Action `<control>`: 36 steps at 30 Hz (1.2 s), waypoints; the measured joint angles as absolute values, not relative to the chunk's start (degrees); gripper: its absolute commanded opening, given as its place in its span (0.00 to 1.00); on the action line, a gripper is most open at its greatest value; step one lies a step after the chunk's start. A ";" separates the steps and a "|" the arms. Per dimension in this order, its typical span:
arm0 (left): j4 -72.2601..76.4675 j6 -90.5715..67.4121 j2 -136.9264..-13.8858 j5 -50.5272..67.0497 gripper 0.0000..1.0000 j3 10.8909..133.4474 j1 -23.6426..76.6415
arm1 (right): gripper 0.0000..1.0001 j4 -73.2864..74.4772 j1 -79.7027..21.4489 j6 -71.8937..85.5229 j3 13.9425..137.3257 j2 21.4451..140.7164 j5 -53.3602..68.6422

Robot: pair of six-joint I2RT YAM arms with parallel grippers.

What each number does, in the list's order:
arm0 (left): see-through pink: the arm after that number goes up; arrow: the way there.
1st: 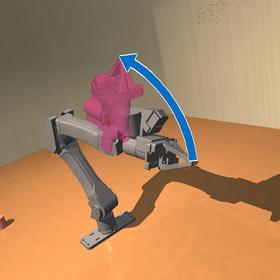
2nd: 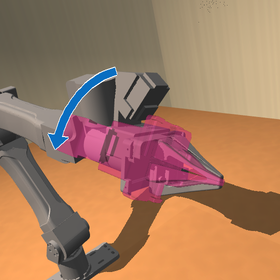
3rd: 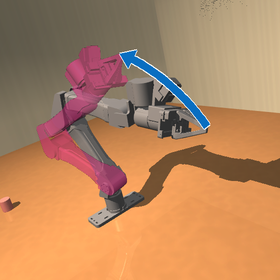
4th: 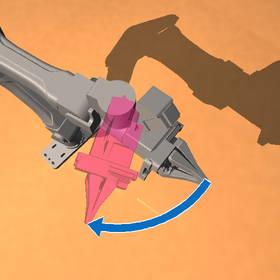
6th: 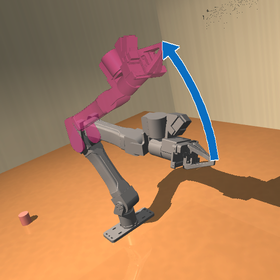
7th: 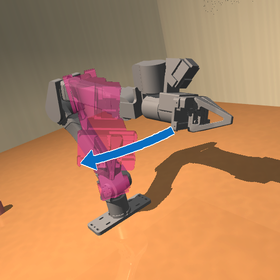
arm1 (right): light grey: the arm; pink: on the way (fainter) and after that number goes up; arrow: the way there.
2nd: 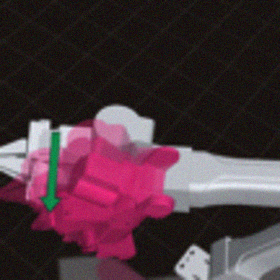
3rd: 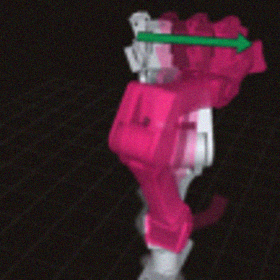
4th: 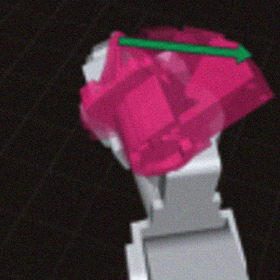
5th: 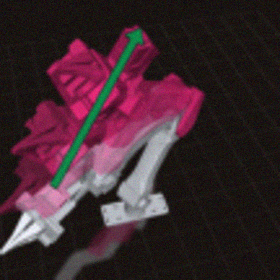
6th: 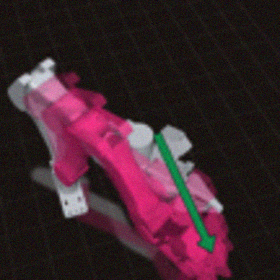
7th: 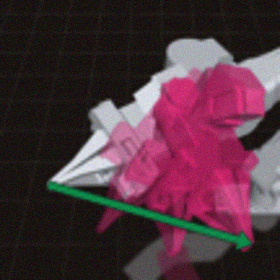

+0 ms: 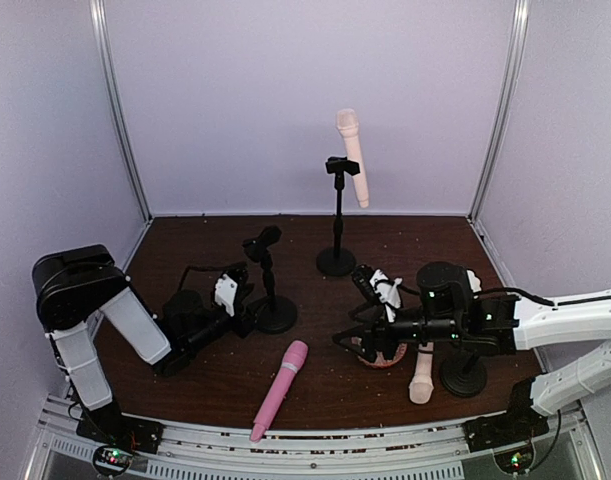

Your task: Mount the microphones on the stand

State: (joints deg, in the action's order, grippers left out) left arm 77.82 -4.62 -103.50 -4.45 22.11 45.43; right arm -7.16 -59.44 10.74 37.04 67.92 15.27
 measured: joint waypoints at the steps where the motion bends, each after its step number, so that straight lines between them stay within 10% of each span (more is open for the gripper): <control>1: 78.24 -4.54 -104.71 -4.60 0.50 22.13 45.43 | 0.72 -7.33 -59.48 10.83 37.01 68.03 15.46; 12: 82.96 -1.65 -115.07 -7.40 0.45 26.89 45.43 | 0.72 -11.84 -60.60 13.41 32.62 69.56 15.18; 25: 83.88 -2.07 -119.94 -3.22 0.00 34.57 45.58 | 0.72 -13.26 -62.37 15.90 30.72 68.90 11.46; 36: 69.14 -3.79 -99.09 5.76 0.00 33.71 45.43 | 0.72 -2.04 -62.50 9.91 42.17 66.48 7.46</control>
State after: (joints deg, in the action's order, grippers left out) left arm 69.14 -3.79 -99.09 5.76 33.71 45.43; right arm -2.04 -62.50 9.91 42.17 66.48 7.46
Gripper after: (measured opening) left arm 0.165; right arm 0.721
